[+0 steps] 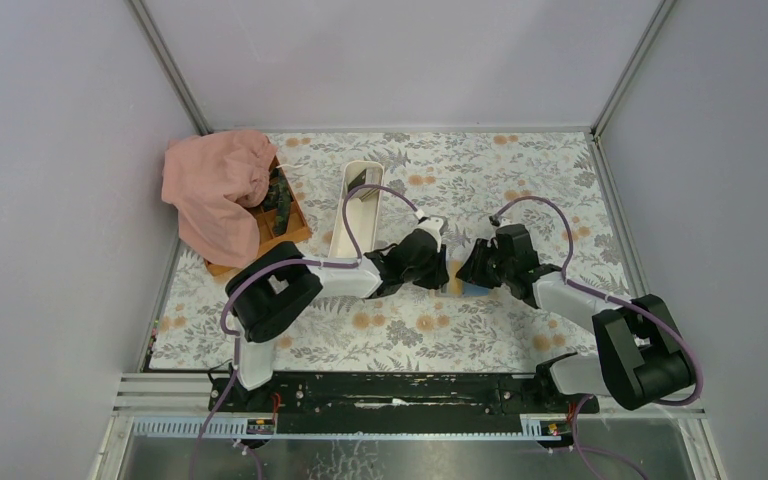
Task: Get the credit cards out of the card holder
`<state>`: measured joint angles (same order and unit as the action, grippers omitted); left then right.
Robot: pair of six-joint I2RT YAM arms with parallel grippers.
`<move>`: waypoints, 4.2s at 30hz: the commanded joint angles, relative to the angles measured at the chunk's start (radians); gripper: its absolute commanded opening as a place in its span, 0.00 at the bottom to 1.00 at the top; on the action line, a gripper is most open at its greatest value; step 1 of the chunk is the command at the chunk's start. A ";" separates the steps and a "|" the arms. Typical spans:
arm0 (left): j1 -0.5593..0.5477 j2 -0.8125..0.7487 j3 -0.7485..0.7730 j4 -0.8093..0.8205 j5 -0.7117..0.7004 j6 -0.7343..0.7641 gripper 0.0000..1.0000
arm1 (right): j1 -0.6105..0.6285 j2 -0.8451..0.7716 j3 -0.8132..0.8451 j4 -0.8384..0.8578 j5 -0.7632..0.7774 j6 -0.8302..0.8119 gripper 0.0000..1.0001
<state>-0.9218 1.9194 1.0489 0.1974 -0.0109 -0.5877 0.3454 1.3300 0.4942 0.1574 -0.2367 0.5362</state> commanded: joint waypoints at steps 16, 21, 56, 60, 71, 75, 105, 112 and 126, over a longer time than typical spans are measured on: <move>0.024 -0.037 -0.086 0.112 0.038 -0.106 0.61 | 0.013 -0.018 0.030 -0.049 0.060 -0.022 0.29; 0.024 -0.062 -0.086 0.090 0.019 -0.088 0.61 | 0.013 -0.003 0.031 -0.038 0.053 -0.018 0.29; 0.036 -0.017 -0.057 0.138 0.145 -0.117 0.60 | 0.014 0.027 0.037 -0.042 0.037 -0.022 0.29; 0.036 -0.047 -0.051 0.133 0.156 -0.115 0.60 | 0.013 0.027 0.037 -0.043 0.039 -0.021 0.30; 0.036 -0.019 -0.038 0.152 0.183 -0.122 0.60 | 0.013 -0.017 0.027 -0.052 0.021 -0.004 0.37; 0.038 -0.012 -0.035 0.152 0.178 -0.123 0.60 | 0.012 -0.093 0.030 -0.098 0.070 -0.003 0.37; 0.048 0.010 -0.025 0.179 0.205 -0.130 0.60 | -0.019 -0.008 0.001 -0.228 0.284 0.013 0.07; 0.049 0.007 0.004 0.170 0.223 -0.128 0.60 | -0.019 0.008 -0.019 -0.211 0.277 0.018 0.05; 0.048 0.044 0.035 0.179 0.252 -0.133 0.60 | -0.020 0.002 -0.018 -0.207 0.266 0.025 0.04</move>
<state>-0.8749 1.9522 1.0447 0.3145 0.2066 -0.7136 0.3267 1.3094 0.5053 -0.0113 0.0425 0.5518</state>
